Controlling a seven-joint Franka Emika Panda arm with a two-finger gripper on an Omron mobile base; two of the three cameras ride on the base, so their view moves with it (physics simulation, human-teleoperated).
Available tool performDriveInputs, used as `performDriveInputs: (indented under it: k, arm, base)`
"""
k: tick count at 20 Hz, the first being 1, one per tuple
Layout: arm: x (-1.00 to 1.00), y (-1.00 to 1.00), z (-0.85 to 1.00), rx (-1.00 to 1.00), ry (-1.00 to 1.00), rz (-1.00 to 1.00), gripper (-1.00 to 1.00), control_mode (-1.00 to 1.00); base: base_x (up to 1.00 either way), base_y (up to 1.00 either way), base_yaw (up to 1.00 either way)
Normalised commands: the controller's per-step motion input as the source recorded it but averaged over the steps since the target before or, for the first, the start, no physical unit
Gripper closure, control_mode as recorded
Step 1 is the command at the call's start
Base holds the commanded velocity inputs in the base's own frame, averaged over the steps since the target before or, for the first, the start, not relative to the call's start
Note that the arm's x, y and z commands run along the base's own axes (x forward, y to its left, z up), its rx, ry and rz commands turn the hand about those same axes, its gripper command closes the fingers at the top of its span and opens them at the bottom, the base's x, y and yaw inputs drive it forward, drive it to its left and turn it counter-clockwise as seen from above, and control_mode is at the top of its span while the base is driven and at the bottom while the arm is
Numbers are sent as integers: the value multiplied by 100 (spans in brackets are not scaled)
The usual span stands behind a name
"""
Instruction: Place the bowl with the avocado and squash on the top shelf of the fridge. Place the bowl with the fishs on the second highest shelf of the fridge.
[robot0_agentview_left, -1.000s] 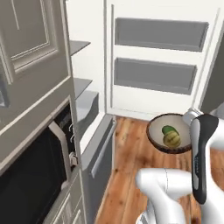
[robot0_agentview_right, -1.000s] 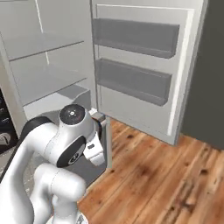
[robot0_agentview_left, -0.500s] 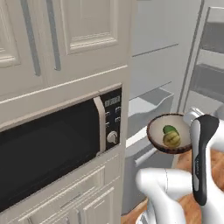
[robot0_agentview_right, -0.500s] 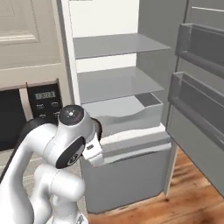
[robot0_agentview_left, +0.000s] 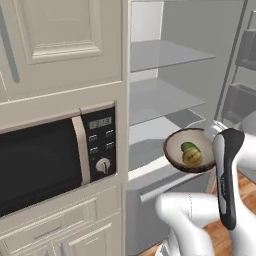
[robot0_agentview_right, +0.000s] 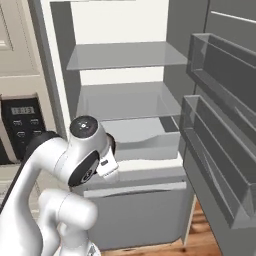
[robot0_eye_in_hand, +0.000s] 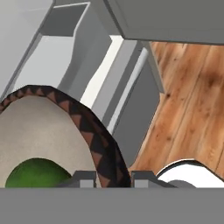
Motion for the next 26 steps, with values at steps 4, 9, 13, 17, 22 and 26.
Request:
performDriveInputs:
  k: [4,9,13,17,22,26]
  arm:
    - [0,0,0,0,0,0,100,100]
    - [0,0,0,0,0,0,100,100]
    - [-22,-51,34,11,-3,-3,100,-100]
    - [-14,-42,88,17,-11,-12,100,-100]
    - [0,-33,97,25,-2,-12,100,-100]
    - [6,-30,100,28,0,-17,100,-100]
  base:
    - [69,0,1]
    - [46,-10,1]
    - [-3,-16,0]
    - [0,0,0]
    - [0,0,0]
    - [0,0,0]
